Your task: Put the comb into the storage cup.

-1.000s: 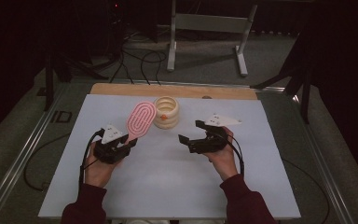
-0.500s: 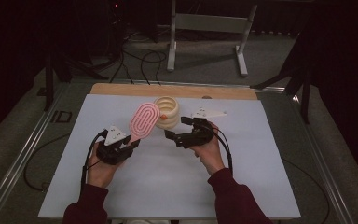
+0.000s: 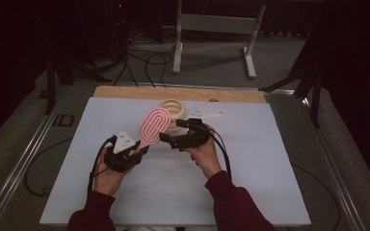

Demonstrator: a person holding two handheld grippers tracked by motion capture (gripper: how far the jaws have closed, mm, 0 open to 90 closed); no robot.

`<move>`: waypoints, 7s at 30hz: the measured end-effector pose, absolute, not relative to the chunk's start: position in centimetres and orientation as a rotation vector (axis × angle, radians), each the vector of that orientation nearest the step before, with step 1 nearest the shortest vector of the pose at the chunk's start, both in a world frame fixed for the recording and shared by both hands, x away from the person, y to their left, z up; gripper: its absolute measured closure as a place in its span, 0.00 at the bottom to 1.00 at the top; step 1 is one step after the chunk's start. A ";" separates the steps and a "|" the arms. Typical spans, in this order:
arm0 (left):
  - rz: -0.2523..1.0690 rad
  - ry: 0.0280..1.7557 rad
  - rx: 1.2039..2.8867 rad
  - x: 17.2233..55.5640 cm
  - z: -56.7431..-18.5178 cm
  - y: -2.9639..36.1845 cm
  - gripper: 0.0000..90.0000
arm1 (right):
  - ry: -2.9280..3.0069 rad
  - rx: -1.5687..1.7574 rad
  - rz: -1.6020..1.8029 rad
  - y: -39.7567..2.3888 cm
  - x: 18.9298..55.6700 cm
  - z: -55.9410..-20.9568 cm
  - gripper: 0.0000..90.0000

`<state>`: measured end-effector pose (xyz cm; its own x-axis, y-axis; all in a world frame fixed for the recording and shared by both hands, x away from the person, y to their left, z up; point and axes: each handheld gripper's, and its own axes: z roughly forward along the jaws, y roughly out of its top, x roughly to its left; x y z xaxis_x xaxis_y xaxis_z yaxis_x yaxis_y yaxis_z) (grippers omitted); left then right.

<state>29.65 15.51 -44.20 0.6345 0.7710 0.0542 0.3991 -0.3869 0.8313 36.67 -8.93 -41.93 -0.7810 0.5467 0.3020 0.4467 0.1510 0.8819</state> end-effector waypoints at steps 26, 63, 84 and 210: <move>0.553 0.811 2.005 29.1 -44.4 14.9 0.77 | 2.450 1.146 1.819 -7.3 37.8 -41.9 0.50; 0.488 0.879 1.940 29.7 -44.5 15.8 0.28 | 2.450 1.075 1.822 -5.5 36.4 -40.8 0.71; 0.513 0.900 1.842 29.0 -43.3 18.4 0.00 | 2.400 1.068 1.842 -6.8 36.8 -39.8 0.71; 0.784 1.074 1.670 23.1 -48.3 25.2 0.00 | 1.969 1.322 1.879 -11.0 44.6 -34.7 0.71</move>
<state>23.13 25.21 -48.28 0.4047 0.9143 0.0157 0.2935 -0.1461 0.9447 44.59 -11.02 -34.69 -0.6129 0.6385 0.4655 0.4950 -0.1490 0.8560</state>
